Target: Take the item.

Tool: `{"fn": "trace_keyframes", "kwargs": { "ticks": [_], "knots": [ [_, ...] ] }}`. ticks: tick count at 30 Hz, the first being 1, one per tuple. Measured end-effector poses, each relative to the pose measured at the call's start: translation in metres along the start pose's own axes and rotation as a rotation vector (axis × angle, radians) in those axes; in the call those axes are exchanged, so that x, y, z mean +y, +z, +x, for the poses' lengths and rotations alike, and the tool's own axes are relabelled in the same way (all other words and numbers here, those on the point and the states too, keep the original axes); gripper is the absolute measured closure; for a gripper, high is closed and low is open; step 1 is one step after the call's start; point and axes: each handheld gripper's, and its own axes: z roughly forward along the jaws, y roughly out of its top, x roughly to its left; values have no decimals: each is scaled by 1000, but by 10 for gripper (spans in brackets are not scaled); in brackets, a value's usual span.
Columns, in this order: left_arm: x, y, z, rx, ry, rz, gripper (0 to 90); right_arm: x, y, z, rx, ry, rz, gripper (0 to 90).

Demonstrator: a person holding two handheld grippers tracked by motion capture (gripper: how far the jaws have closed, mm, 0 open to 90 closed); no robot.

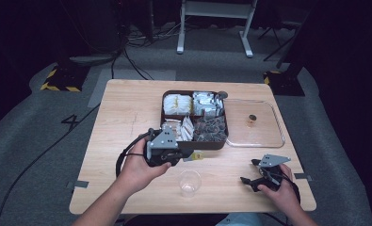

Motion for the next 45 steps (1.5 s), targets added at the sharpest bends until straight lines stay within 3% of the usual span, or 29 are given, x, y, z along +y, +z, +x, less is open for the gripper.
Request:
{"fn": "trace_keyframes", "kwargs": {
  "ticks": [10, 15, 24, 33, 35, 36, 37, 39, 45],
  "knots": [
    [-25, 11, -12, -3, -7, -11, 900, 0, 0, 0, 1, 0, 0, 90],
    [-37, 19, -16, -38, -3, -18, 900, 0, 0, 0, 1, 0, 0, 90],
    [-49, 30, -23, -64, -3, -16, 900, 0, 0, 0, 1, 0, -1, 90],
    [-62, 38, -21, -73, -18, -12, 900, 0, 0, 0, 0, 0, 0, 90],
    [-64, 39, -20, -94, -33, -10, 900, 0, 0, 0, 0, 0, 0, 90],
    [-65, 39, -20, -107, -45, -6, 841, 0, 0, 0, 0, 0, 0, 90],
    [-65, 39, -20, -110, -52, -12, 841, 0, 0, 0, 0, 0, 0, 90],
    [-67, 40, -19, -94, -43, -17, 695, 0, 0, 0, 1, 0, 0, 90],
    [-69, 36, -16, -61, -41, -33, 597, 0, 0, 0, 0, 0, 0, 90]
  ]
}}
